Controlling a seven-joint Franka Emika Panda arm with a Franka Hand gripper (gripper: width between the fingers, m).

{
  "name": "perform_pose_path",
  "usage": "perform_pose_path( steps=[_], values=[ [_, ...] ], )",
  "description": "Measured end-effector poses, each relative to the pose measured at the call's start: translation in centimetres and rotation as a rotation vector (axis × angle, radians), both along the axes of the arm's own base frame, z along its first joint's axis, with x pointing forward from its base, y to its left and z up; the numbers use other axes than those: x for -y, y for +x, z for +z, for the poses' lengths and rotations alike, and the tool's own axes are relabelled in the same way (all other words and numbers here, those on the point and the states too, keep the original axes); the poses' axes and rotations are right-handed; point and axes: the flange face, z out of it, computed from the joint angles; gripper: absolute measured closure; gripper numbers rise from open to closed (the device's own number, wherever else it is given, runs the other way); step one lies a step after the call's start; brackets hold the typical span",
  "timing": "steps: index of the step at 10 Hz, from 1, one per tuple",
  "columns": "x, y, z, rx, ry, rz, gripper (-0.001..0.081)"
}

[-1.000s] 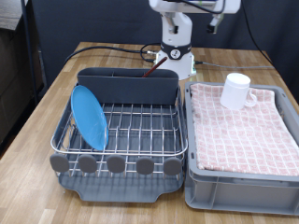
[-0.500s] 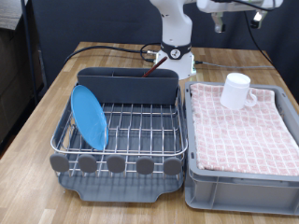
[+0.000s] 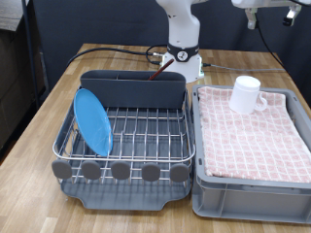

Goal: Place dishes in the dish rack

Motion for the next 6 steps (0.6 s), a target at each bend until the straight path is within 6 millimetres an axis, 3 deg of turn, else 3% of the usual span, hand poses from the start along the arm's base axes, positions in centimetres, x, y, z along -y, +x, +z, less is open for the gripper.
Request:
perform_pose_path(
  steps=[3, 6],
  values=[
    [-0.6, -0.2, -1.1, -0.033, -0.035, 0.060, 0.0004],
    [-2.1, -0.2, -4.2, -0.094, -0.085, 0.188, 0.0004]
  ],
)
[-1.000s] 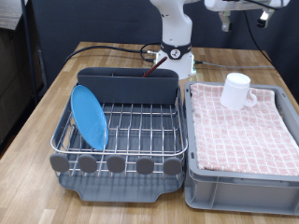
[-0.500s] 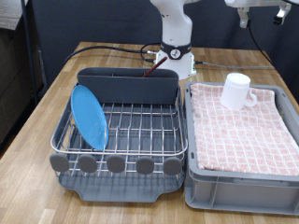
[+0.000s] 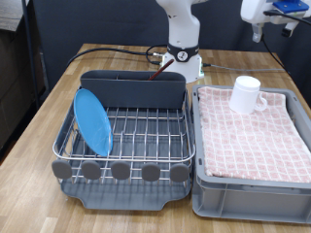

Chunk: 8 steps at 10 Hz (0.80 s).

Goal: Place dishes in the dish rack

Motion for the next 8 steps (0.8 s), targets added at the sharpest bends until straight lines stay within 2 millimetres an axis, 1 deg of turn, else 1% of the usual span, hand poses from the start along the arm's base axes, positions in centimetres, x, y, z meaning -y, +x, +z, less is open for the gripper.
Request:
perform_pose_path(
  steps=[3, 4, 6, 8],
  values=[
    [-1.6, -0.2, -3.3, -0.072, -0.046, 0.110, 0.0004],
    [-2.0, 0.1, -3.7, -0.078, -0.051, 0.145, 0.0004],
    [-1.9, 0.1, -3.8, -0.081, -0.054, 0.132, 0.0004],
    [-2.3, 0.0, -4.3, -0.095, -0.065, 0.148, 0.0004]
  ],
)
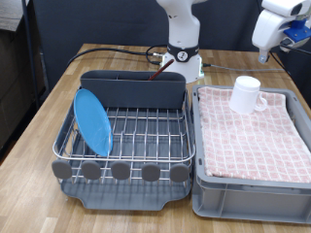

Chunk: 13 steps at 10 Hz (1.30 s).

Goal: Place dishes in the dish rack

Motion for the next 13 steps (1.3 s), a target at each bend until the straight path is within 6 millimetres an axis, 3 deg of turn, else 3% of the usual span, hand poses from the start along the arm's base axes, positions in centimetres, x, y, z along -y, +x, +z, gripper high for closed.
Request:
perform_pose_path(
  steps=[6, 13],
  values=[
    [-3.8, -0.4, -3.0, -0.024, -0.042, 0.066, 0.0004],
    [-4.7, 0.1, -8.3, -0.079, -0.099, 0.082, 0.0004]
  ],
)
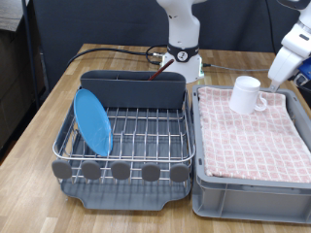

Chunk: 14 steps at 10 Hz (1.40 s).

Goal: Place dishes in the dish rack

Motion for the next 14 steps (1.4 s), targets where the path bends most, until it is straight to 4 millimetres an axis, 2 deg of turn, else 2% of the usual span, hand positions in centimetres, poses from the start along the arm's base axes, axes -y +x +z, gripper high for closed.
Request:
perform_pose_path(
  steps=[4, 8, 14],
  values=[
    [0.2, -0.6, -2.1, -0.010, -0.006, 0.028, 0.0004],
    [1.5, -1.6, -4.1, -0.002, -0.018, 0.068, 0.0004],
    [3.0, -2.1, -5.7, 0.009, -0.004, 0.068, 0.0004]
  ],
)
